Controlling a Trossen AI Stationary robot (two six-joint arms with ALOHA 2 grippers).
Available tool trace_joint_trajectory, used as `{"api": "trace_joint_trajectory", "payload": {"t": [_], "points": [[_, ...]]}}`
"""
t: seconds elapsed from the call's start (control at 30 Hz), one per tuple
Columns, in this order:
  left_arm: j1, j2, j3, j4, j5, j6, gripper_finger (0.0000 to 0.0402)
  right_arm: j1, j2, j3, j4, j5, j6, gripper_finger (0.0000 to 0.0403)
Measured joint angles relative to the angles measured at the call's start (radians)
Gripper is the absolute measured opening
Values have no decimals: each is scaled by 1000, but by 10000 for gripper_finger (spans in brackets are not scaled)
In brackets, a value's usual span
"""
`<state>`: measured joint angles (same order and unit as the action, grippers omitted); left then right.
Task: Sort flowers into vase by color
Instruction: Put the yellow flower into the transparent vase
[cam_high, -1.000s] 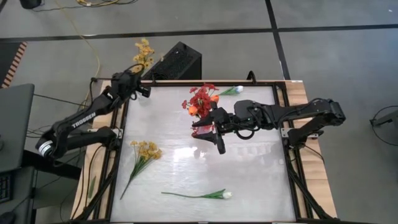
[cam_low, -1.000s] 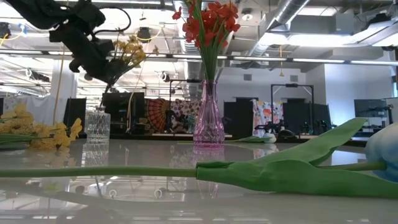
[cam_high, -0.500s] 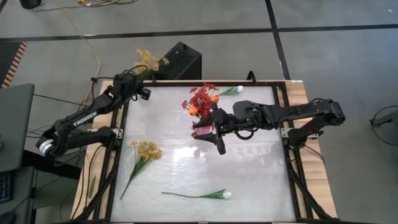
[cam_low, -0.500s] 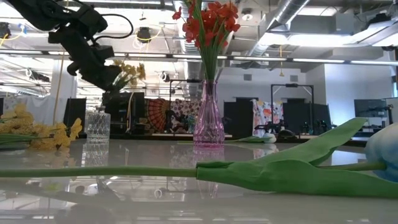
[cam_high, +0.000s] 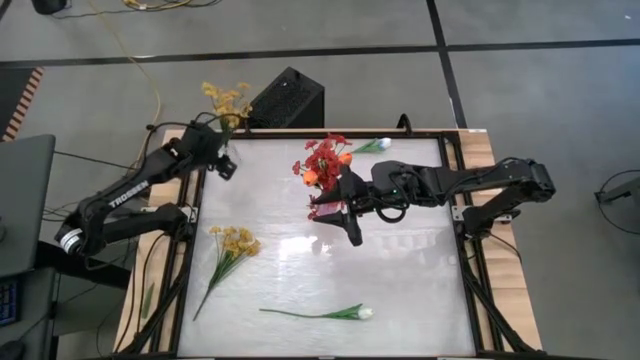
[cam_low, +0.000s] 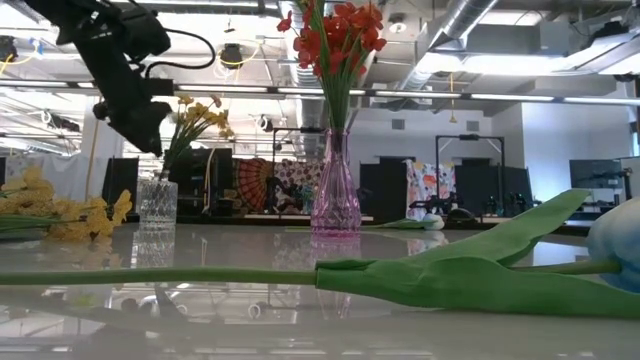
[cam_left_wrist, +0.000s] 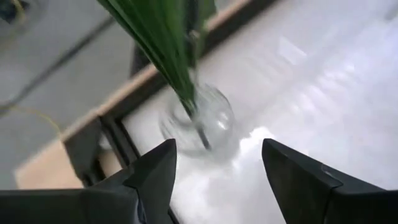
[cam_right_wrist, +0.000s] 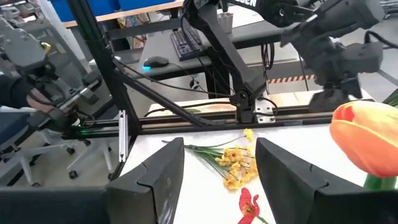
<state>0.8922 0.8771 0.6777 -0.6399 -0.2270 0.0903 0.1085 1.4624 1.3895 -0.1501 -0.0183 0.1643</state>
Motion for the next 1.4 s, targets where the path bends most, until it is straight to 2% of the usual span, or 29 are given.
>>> {"api": "trace_joint_trajectory", "payload": {"t": [0.13, 0.3, 0.5, 0.8, 1.0, 1.2, 1.4], "points": [[-24, -5, 46, -148, 120, -48, 227, 0, 0, 0, 1, -3, -12, 223], [-94, -11, 107, -283, 391, -91, 227, 0, 0, 0, 1, -4, -13, 223], [-261, -9, 125, -382, 653, -243, 227, -6, 0, 0, 1, -7, -16, 223], [-763, -9, 124, -518, 569, -648, 224, -6, 0, 0, -44, -9, -16, 223], [-1065, -5, 79, -481, 490, -1011, 224, -5, 0, 0, -84, -9, -16, 223], [-1273, 57, -15, -400, 442, -1292, 223, -5, 0, 0, -100, -11, -16, 223], [-1398, 170, -21, -356, 377, -1398, 223, -5, 0, 0, -149, -12, -15, 223]]}}
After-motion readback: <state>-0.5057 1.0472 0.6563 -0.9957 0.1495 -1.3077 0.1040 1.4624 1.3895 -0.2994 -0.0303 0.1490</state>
